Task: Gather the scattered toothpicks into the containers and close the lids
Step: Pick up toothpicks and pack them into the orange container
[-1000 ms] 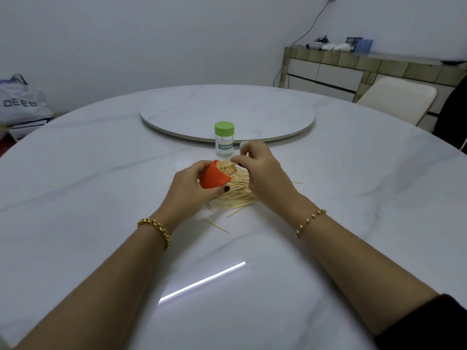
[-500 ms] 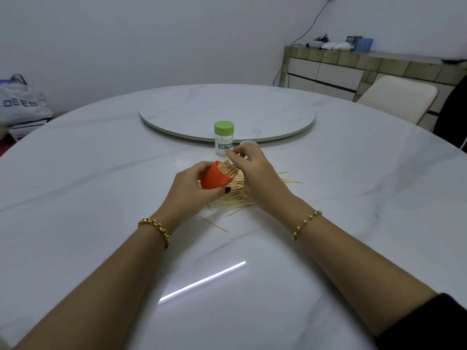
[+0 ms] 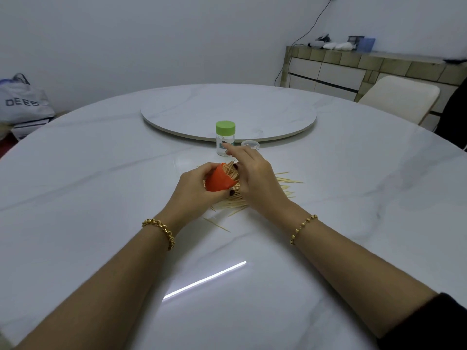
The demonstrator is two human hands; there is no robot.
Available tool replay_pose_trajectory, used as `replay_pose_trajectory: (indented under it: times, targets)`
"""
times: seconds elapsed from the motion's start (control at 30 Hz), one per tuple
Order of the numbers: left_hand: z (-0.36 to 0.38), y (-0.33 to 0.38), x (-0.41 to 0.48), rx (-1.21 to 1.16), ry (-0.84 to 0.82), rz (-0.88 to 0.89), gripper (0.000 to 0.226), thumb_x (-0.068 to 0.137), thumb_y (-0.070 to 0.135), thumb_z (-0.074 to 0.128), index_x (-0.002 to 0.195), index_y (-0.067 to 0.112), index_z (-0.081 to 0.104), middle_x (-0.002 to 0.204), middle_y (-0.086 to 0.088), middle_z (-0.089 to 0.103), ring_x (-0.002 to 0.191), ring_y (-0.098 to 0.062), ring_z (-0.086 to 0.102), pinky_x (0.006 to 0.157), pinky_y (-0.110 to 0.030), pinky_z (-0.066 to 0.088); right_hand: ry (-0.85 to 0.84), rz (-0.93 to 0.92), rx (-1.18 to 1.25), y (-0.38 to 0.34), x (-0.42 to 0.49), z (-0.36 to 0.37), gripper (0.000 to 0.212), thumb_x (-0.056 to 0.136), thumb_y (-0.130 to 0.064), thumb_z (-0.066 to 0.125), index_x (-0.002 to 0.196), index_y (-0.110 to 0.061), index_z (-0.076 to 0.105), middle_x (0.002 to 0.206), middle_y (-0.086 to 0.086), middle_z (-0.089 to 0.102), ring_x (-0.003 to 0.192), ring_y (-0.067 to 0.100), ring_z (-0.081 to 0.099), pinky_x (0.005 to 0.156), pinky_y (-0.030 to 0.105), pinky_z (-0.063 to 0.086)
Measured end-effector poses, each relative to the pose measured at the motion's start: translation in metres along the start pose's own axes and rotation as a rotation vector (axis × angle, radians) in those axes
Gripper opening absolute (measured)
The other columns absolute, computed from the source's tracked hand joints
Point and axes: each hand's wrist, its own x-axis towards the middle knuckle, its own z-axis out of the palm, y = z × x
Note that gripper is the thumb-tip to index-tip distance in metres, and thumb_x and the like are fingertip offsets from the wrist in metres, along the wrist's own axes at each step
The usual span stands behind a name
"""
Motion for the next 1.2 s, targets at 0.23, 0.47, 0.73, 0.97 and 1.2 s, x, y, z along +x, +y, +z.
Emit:
replay_pose_trajectory:
  times: [0.23,0.47,0.73,0.97,1.2]
  targets:
    - [-0.004,0.0,0.002,-0.051,0.035,-0.037,0.05,0.075,0.019,0.08,0.12,0.022,0.059,0.102,0.013,0.061,0.092,0.002,0.057,0.068,0.0,0.043,0.045,0.067,0.118,0.001,-0.001,-0.002,0.063,0.073,0.005,0.032,0.132,-0.002,0.052,0.129,0.012,0.058,0.118,0.019,0.052,0.1,0.015,0.036]
    - [-0.007,0.001,0.003,-0.129,0.079,-0.061,0.045,0.074,0.017,0.079,0.113,0.028,0.059,0.1,0.017,0.063,0.092,0.006,0.058,0.07,-0.002,0.045,-0.069,0.266,0.348,-0.011,-0.008,-0.002,0.058,0.088,-0.011,0.032,0.145,-0.015,0.037,0.124,0.001,0.056,0.079,-0.003,0.052,0.071,0.005,0.037]
    - [-0.004,0.002,0.001,-0.104,0.032,-0.05,0.043,0.074,0.017,0.08,0.111,0.028,0.062,0.096,0.018,0.065,0.087,0.01,0.059,0.072,-0.004,0.046,-0.141,0.181,0.302,-0.018,-0.011,-0.001,0.057,0.087,-0.017,0.031,0.142,-0.013,0.042,0.139,0.005,0.051,0.125,0.011,0.047,0.106,0.027,0.037]
    - [-0.002,0.004,-0.001,-0.007,-0.033,0.012,0.045,0.072,0.015,0.08,0.113,0.023,0.063,0.1,0.007,0.065,0.089,0.004,0.058,0.071,-0.002,0.042,-0.166,0.097,0.264,-0.018,-0.012,-0.003,0.053,0.09,-0.015,0.033,0.142,-0.011,0.041,0.137,0.005,0.051,0.126,0.012,0.043,0.109,0.02,0.028]
    - [-0.005,0.001,0.001,-0.086,0.002,-0.007,0.043,0.075,0.016,0.078,0.112,0.029,0.06,0.099,0.018,0.064,0.096,0.002,0.059,0.077,-0.009,0.047,-0.057,0.077,0.287,-0.013,-0.009,-0.01,0.053,0.091,-0.009,0.033,0.144,-0.012,0.038,0.141,0.003,0.048,0.124,0.006,0.043,0.109,0.033,0.033]
